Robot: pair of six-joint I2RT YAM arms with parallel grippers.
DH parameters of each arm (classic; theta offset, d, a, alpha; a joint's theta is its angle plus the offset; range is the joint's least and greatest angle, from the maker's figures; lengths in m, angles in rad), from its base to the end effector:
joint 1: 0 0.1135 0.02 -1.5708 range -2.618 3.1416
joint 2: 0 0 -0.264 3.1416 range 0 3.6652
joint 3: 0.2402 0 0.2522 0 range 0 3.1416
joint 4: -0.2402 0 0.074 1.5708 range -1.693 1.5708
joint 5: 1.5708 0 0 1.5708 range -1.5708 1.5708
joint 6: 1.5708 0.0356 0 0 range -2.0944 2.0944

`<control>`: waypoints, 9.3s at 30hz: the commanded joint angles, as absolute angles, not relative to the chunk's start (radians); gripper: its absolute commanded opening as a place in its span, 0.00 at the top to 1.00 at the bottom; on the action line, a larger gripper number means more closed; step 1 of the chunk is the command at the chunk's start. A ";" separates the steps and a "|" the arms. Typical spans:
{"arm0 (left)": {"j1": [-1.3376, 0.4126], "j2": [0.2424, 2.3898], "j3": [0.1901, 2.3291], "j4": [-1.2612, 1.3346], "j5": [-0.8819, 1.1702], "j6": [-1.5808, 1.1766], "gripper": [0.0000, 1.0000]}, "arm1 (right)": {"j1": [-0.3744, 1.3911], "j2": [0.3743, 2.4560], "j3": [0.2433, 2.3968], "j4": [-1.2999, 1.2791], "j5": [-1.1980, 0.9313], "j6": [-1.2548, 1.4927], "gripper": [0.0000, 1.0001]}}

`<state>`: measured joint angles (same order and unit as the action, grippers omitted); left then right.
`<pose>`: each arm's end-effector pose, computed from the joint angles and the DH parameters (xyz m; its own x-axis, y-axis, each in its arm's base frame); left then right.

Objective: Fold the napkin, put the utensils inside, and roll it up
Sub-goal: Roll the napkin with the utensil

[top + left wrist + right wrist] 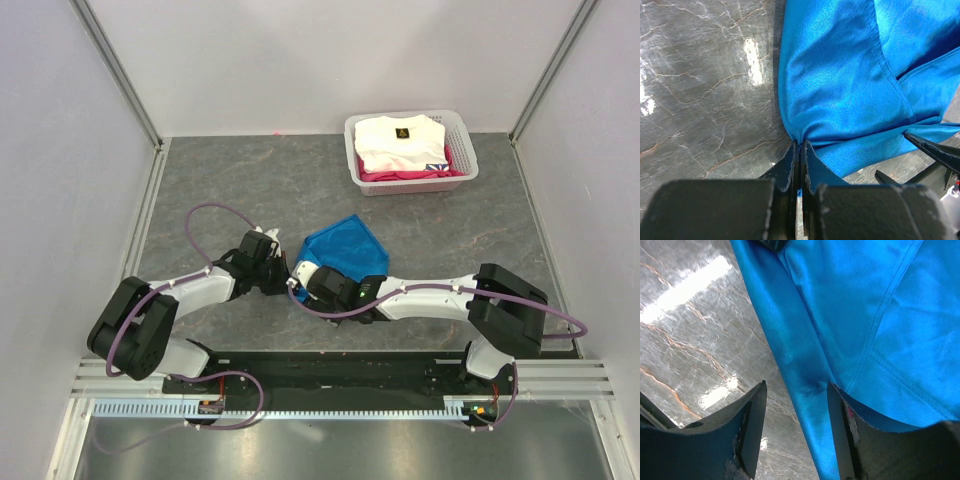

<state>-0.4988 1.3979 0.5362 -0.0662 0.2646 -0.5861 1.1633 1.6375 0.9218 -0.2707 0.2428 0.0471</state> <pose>0.2103 -0.1252 0.1400 -0.9171 -0.1083 -0.3837 0.1106 0.8554 -0.5060 0.1354 0.2920 0.1709 -0.3697 -0.7410 -0.5605 -0.8221 0.5420 -0.1743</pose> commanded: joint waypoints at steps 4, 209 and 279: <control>-0.500 1.427 0.532 -0.137 0.261 -0.546 0.98 | 1.170 1.673 0.973 -0.273 0.265 0.009 0.40; -0.442 1.552 0.632 -0.121 0.419 -0.491 0.98 | 1.161 1.641 1.135 -0.437 0.226 0.046 0.34; -0.442 1.535 0.632 -0.124 0.420 -0.489 0.98 | 0.983 1.620 1.017 -0.575 0.003 0.077 0.23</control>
